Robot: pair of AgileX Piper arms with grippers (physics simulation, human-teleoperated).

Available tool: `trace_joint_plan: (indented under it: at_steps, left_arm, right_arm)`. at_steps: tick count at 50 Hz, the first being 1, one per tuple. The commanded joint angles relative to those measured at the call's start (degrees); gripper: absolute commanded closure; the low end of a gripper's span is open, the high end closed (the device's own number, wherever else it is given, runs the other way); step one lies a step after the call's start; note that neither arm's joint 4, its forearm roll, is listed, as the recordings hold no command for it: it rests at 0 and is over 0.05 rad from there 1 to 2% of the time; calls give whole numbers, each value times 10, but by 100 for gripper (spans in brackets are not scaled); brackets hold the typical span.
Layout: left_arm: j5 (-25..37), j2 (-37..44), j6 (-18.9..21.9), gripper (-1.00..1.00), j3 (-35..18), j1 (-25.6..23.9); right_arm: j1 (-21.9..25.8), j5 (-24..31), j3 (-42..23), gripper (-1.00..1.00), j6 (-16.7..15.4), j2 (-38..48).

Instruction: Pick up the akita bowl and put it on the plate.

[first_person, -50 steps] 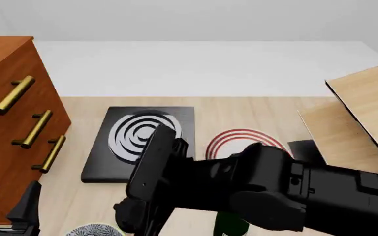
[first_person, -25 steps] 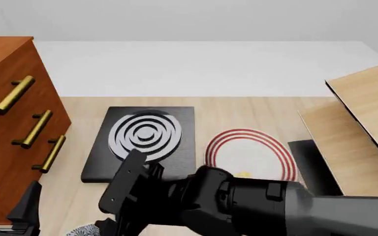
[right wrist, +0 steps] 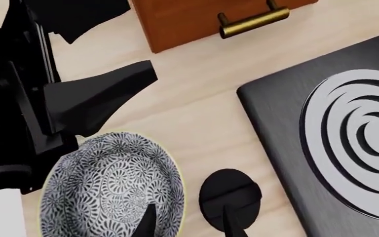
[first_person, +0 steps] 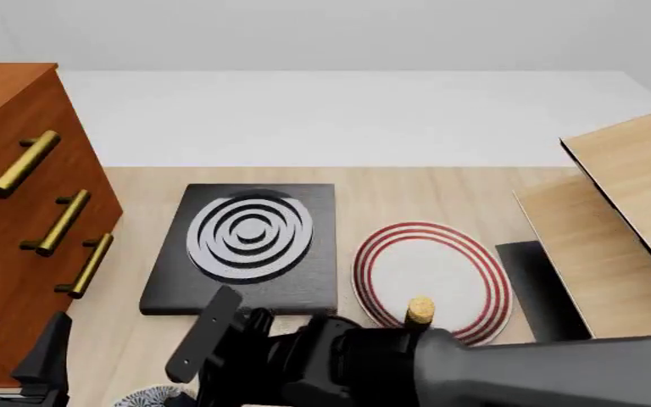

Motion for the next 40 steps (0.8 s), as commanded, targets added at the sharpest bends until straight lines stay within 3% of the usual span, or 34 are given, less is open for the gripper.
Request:
trace_joint_plan:
  at_steps: [1, 40]
  left_arm:
    - [-1, 1, 0, -100, 0, 0]
    - [0, 0, 0, -100, 0, 0]
  right_arm:
    - [5, -26, 9, -100, 20, 29]
    - [7, -97, 34, -100, 65, 104]
